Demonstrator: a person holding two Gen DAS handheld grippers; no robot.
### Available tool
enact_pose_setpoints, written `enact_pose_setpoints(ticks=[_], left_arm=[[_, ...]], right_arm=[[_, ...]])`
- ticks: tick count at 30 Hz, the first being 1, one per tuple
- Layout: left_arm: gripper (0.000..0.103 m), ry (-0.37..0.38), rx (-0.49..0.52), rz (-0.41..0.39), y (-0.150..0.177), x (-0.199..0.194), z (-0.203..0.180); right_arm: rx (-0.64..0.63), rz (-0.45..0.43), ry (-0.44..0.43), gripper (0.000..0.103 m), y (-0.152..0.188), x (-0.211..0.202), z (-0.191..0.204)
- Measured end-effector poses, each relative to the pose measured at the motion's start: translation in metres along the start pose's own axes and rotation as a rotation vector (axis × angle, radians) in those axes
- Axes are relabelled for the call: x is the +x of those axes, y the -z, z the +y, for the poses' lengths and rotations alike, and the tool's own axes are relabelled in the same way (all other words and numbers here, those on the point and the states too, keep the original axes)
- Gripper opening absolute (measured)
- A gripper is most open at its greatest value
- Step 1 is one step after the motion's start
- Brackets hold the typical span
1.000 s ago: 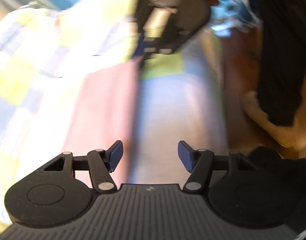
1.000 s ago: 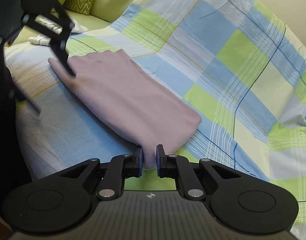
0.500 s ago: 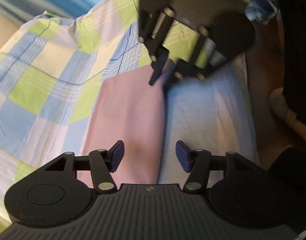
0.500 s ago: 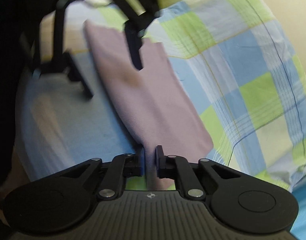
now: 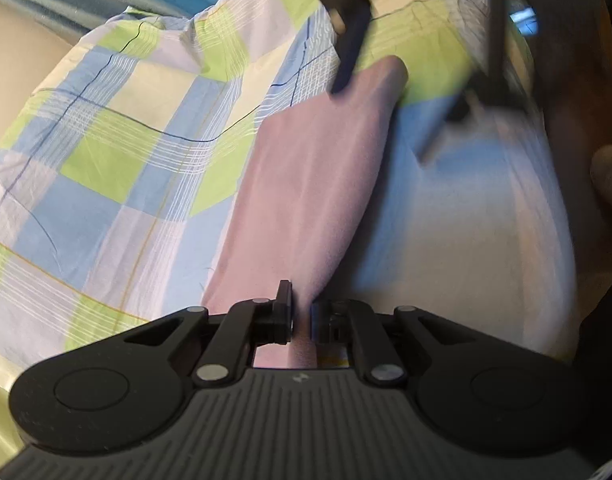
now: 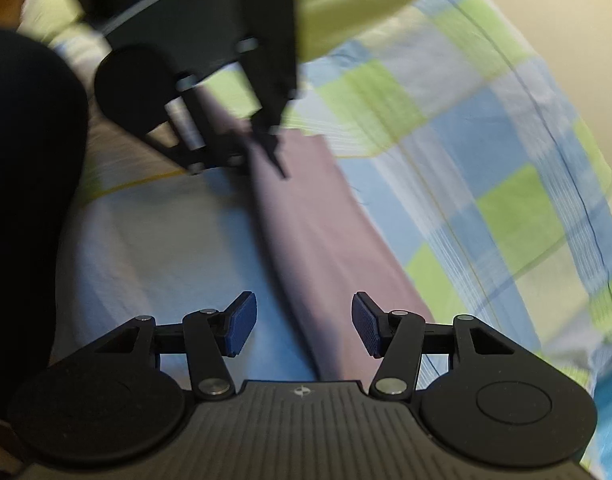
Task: Fold clothes
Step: 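Pinch the end of the folded lilac shirt with both grippers, then lift the folded shirt with both grippers and carry it toward the chair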
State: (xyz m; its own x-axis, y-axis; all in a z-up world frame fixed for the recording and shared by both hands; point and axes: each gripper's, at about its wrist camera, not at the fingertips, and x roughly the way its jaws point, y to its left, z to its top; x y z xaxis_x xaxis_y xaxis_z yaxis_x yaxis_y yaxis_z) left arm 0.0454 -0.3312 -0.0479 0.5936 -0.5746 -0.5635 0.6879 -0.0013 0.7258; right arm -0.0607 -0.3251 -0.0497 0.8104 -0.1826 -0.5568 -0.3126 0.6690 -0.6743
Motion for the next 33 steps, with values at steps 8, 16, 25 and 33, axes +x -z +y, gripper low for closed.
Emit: enact_pose_setpoints(ticks=[8,16,25,33], left_arm=[[0.024,-0.016,-0.007,0.016,0.008,0.004,0.009],[0.007,-0.017,0.038,0.04,0.008,0.013,0.011],[0.006,-0.105,0.067,-0.048,-0.017,-0.039,0.052],[0.006,-0.093,0.087,-0.18,-0.069,-0.081,0.055]], right_arm=[[-0.099,0.095,0.144,0.042,0.009,0.034,-0.015],[-0.072,0.138,0.135,0.008,0.015,0.034,-0.022],[-0.02,0.11,0.24,0.007,-0.012,-0.031,-0.054],[0.044,0.172,0.341,0.007,-0.008,-0.104,-0.073]])
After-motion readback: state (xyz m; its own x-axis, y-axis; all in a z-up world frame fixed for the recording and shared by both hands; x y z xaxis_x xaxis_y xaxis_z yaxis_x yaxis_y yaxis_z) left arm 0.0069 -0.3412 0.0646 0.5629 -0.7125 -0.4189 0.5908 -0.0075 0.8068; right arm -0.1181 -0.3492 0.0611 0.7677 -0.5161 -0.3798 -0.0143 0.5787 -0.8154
